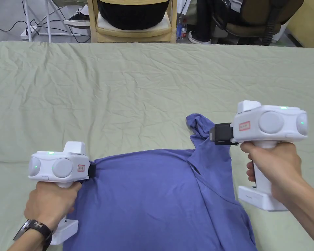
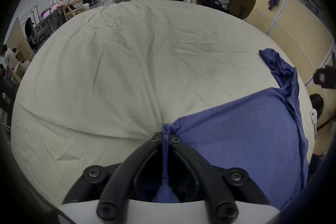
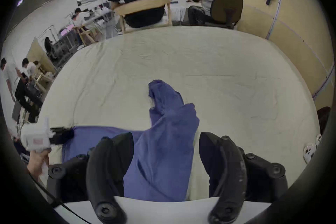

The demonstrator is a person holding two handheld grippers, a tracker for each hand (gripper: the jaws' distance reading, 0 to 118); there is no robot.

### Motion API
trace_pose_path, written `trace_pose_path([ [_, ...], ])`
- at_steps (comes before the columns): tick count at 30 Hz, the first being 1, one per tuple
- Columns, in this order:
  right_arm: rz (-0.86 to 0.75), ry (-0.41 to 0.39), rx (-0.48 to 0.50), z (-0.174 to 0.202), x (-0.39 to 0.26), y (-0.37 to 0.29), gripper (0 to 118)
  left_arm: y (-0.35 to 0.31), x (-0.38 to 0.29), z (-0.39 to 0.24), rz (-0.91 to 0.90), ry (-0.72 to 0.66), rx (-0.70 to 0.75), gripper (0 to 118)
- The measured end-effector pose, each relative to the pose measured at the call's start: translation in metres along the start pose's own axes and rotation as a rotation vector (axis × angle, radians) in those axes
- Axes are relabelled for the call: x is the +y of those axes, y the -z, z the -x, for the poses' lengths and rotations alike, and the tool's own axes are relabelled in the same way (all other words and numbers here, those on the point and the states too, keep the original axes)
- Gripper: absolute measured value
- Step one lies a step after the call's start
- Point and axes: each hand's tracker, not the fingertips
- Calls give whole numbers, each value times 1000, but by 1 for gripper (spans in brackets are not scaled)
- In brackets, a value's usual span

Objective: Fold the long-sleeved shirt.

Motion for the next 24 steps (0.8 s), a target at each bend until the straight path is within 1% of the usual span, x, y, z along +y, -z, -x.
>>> trace_pose_path([
  [3, 35, 52, -33, 3, 15, 28, 75, 1, 0, 0, -3, 2, -1, 4],
  [4, 38, 50, -38, 5, 18, 36, 72, 1, -1, 0, -5, 4, -2, 4],
  [5, 55, 59, -37, 6, 18, 41, 72, 1, -2, 1, -8, 4, -4, 4],
  [6, 87, 50, -35, 8, 20, 48, 70, 2, -2, 2, -11, 3, -6, 4],
  [7, 103, 37, -35, 8, 21, 55, 67, 3, -3, 2, -13, 3, -8, 4],
  [9, 124, 20, -71, 9, 17, 64, 51, 3, -3, 3, -16, 5, -9, 4],
  [10, 136, 21, -84, 8, 15, 67, 48, 4, -3, 3, -18, 7, -7, 4],
  [13, 131, 17, -74, 6, 11, 65, 47, 5, -4, 3, -20, 16, -4, 4],
  [16, 128, 9, -65, 4, 11, 64, 33, 5, -4, 4, -23, 12, -7, 4],
  [17, 128, 13, -62, 2, 11, 64, 26, 4, -5, 5, -25, 6, -7, 4],
  [18, 131, 18, -54, 1, 11, 65, 17, 3, -5, 3, -26, 7, -6, 4],
  [19, 132, 19, -52, 1, 11, 67, 11, 2, -6, 1, -27, 10, -3, 4],
  [21, 128, -2, -37, -1, 9, 71, 8, 2, -6, -1, -26, 19, 6, 4],
  [22, 122, -29, -11, -1, 6, 72, 7, 2, -5, -1, -26, 19, 8, 4],
  [24, 116, -50, -7, -3, 0, 72, 6, 1, -5, 0, -30, 22, 10, 4],
])
